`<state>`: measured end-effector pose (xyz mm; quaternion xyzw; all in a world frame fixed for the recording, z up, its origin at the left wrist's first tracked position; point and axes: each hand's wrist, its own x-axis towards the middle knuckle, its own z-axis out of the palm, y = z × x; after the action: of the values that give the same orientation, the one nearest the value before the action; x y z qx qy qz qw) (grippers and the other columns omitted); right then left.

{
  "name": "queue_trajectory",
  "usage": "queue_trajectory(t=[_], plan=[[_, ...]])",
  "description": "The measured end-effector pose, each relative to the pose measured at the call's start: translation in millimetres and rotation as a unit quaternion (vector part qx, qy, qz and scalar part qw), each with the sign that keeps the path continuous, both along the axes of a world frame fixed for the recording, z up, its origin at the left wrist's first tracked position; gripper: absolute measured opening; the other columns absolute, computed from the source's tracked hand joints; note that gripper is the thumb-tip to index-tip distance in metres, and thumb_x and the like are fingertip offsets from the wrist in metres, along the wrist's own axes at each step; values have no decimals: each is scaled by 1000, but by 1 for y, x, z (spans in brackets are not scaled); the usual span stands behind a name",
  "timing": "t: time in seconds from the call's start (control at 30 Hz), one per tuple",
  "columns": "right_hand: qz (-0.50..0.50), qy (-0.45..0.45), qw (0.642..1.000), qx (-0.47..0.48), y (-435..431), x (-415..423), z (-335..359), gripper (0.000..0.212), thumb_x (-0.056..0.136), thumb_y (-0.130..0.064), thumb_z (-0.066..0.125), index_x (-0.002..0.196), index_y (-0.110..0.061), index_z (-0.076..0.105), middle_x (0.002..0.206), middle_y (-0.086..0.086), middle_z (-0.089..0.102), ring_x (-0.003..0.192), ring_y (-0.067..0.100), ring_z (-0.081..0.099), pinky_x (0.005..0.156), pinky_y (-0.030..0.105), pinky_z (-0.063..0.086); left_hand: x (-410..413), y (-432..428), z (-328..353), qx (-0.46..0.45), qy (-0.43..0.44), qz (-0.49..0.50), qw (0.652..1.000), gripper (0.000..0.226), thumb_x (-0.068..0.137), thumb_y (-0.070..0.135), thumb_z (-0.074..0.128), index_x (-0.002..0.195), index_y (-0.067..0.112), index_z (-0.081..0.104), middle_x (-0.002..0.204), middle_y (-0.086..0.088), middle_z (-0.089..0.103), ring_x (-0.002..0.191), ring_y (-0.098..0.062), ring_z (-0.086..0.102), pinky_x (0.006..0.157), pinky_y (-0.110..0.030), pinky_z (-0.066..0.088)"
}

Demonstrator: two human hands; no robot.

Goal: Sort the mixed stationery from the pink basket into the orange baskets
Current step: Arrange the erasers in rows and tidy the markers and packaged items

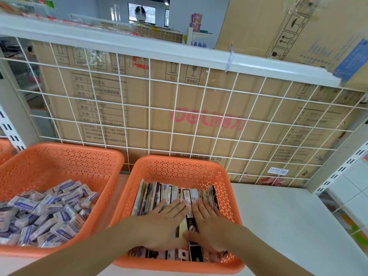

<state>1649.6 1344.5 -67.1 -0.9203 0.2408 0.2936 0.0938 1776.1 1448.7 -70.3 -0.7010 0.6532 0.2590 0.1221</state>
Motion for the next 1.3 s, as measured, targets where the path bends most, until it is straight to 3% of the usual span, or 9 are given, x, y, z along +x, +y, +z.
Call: queue_trajectory(t=[0.1,0.27,0.37,0.47,0.57,0.63,0.77,1.0,1.3], plan=[[-12,-49,999,-12,-1,0,1,123,43,-75,-15,144,-6,-21,151,13,-30,140,27,-26,115,39,-9,10,8,5,-19,2,76,997,76,96,57,19,142,18,-27,147,0,-36,135,-14,-34,109,-36,-23],[-38,10,999,5,2,-1,-2,102,79,-76,15,144,-8,-24,150,14,-32,140,32,-26,116,44,-6,18,16,-4,44,-35,156,986,112,46,86,-2,129,19,-36,143,-5,-41,129,-13,-38,112,-39,-17],[-25,33,999,-10,2,-1,-1,94,87,-70,23,144,-13,-26,150,12,-32,140,31,-25,116,45,-4,14,17,-8,38,-34,172,984,99,71,83,10,134,20,-35,144,-7,-41,131,-16,-37,114,-40,-15],[-12,35,999,-28,0,1,4,104,72,-80,8,147,-13,-20,154,12,-24,143,33,-17,117,47,2,14,16,1,-4,-30,187,982,90,84,73,18,144,20,-23,150,-6,-32,139,-19,-26,114,-39,-10],[-21,-69,995,-62,-9,8,14,88,86,-70,18,150,-11,7,158,12,-1,145,34,3,115,49,16,25,6,10,-126,-72,192,971,67,96,56,25,150,18,13,157,-5,8,144,-22,9,116,-37,10],[-32,-139,985,-94,-24,20,18,63,96,-51,35,141,-6,31,149,14,26,136,33,29,108,46,31,40,-8,10,-191,-117,171,960,50,100,43,27,139,13,35,140,-6,37,129,-21,34,109,-34,28],[-63,-160,983,-62,-60,50,17,48,98,-43,37,120,-3,54,118,14,58,110,31,57,95,41,46,73,-36,2,-203,-154,149,955,38,100,33,28,116,9,53,115,-8,55,105,-22,53,91,-36,44],[-11,-52,997,-50,-77,62,5,55,99,-47,28,122,-4,55,125,15,58,115,30,53,101,40,41,87,-49,-11,-123,-120,150,974,42,98,27,27,93,9,64,91,-9,65,84,-22,62,83,-38,50],[24,-79,996,-16,-81,59,4,49,98,-49,30,127,-17,53,130,7,55,120,27,49,101,40,39,80,-54,-1,-99,-65,145,982,42,100,27,22,109,7,58,112,-12,61,99,-24,56,83,-30,38]])
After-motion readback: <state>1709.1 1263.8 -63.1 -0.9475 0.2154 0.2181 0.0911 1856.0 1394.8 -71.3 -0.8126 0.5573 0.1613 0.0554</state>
